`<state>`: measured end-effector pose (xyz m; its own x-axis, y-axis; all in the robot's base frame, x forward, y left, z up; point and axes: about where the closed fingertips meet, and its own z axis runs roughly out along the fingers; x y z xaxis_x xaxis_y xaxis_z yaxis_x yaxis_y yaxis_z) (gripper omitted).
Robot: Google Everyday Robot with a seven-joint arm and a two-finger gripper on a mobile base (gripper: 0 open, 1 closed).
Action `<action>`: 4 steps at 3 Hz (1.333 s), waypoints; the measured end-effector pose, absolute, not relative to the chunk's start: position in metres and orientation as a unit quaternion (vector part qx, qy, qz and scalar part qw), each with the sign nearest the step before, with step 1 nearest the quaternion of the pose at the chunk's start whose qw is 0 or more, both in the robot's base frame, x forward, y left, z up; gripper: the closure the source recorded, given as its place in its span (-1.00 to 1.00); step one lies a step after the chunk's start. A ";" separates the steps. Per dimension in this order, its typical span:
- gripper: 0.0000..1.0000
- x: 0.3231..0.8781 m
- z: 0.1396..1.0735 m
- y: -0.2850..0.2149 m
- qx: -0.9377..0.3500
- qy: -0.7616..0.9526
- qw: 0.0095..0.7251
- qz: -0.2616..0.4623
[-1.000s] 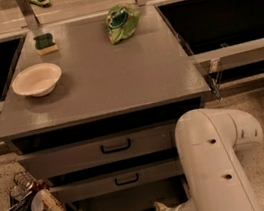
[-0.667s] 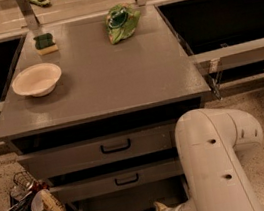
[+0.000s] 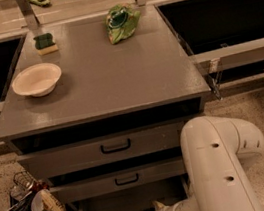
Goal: Pick rxbar blueberry from bottom drawer and place on counter
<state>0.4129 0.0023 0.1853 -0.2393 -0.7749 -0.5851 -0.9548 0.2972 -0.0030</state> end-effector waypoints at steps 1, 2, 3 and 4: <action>-1.00 0.412 0.183 0.004 -0.563 0.767 0.248 0.184; -1.00 0.411 0.175 0.007 -0.559 0.768 0.245 0.192; -1.00 0.408 0.154 0.014 -0.553 0.770 0.241 0.209; -1.00 0.409 0.150 0.014 -0.547 0.774 0.240 0.212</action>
Offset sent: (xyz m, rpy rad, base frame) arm 0.0007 0.0042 -0.0194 0.0263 0.0353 -0.0098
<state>0.4088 0.0138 0.1501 -0.2866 -0.7444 -0.6031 -0.9479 0.3117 0.0658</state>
